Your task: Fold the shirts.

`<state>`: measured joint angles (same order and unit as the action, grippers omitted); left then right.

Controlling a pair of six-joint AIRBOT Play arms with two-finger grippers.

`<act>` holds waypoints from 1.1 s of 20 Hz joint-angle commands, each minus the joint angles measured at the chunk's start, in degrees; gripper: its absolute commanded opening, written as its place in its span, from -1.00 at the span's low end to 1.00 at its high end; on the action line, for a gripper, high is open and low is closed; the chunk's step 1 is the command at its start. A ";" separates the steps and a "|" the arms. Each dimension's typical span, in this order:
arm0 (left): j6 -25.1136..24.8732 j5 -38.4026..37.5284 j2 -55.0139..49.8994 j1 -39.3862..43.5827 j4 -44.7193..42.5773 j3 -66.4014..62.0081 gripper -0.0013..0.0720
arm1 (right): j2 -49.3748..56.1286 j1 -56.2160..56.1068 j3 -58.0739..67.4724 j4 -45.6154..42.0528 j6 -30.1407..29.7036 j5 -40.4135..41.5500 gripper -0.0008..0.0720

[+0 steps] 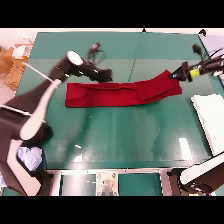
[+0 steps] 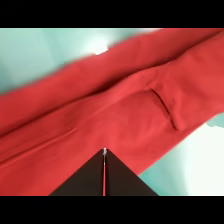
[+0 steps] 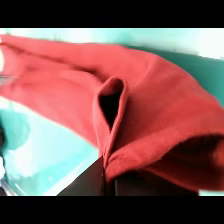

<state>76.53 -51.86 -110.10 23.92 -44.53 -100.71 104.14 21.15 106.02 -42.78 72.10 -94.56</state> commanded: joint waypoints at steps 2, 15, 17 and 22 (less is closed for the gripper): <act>-1.66 9.18 -9.25 8.66 11.28 -2.29 -0.90 | -8.81 -3.15 2.60 0.09 2.75 -4.04 -0.93; -0.48 -8.02 -17.53 6.19 18.82 -17.62 -0.90 | -13.51 -6.38 2.56 0.37 4.46 -4.09 -0.93; 1.01 -19.08 -14.23 0.50 14.67 -17.62 -0.90 | -13.51 -6.95 2.56 1.20 5.31 -4.04 -0.93; 8.63 -40.33 -0.09 -13.11 -21.75 -17.42 -0.90 | -13.18 -16.57 2.51 1.86 7.54 1.07 -0.93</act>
<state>81.43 -78.59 -116.92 17.43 -46.06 -117.89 90.70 9.65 108.51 -41.39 78.43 -96.99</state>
